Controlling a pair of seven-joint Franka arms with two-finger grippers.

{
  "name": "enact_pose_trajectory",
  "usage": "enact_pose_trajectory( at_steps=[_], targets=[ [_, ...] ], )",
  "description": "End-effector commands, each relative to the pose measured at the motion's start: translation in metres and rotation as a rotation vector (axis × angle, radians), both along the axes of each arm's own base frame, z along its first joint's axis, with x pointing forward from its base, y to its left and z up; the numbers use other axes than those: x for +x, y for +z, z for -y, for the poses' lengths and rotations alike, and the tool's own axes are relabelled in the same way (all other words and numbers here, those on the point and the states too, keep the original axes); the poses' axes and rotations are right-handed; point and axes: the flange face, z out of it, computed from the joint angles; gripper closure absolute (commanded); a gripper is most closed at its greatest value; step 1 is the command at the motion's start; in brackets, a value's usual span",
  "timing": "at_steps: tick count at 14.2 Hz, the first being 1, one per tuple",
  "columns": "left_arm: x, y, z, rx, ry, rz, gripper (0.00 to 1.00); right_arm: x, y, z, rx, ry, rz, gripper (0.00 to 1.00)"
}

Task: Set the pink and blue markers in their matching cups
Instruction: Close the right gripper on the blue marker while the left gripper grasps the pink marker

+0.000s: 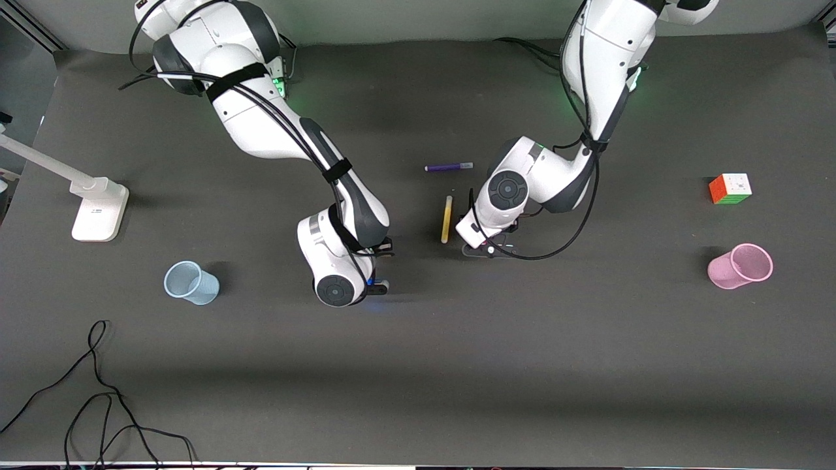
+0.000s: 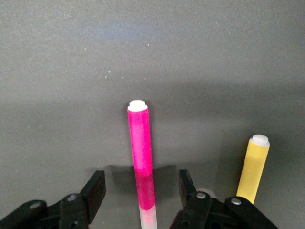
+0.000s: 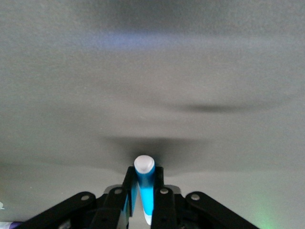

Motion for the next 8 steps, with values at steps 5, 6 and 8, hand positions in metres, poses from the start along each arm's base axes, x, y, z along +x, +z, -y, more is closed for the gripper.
enact_pose_trajectory(
  at_steps=[5,6,8],
  targets=[
    [0.004,-0.015,-0.004,-0.012,0.022,0.036,0.56,0.052,0.103,0.044,-0.028,-0.153,0.151,1.00],
    [0.003,-0.014,-0.003,-0.012,0.015,0.039,0.75,0.058,0.119,0.055,-0.036,-0.168,0.176,1.00],
    [0.003,-0.014,-0.002,-0.014,0.004,0.041,1.00,0.069,0.158,0.081,-0.062,-0.189,0.245,1.00]
  ],
)
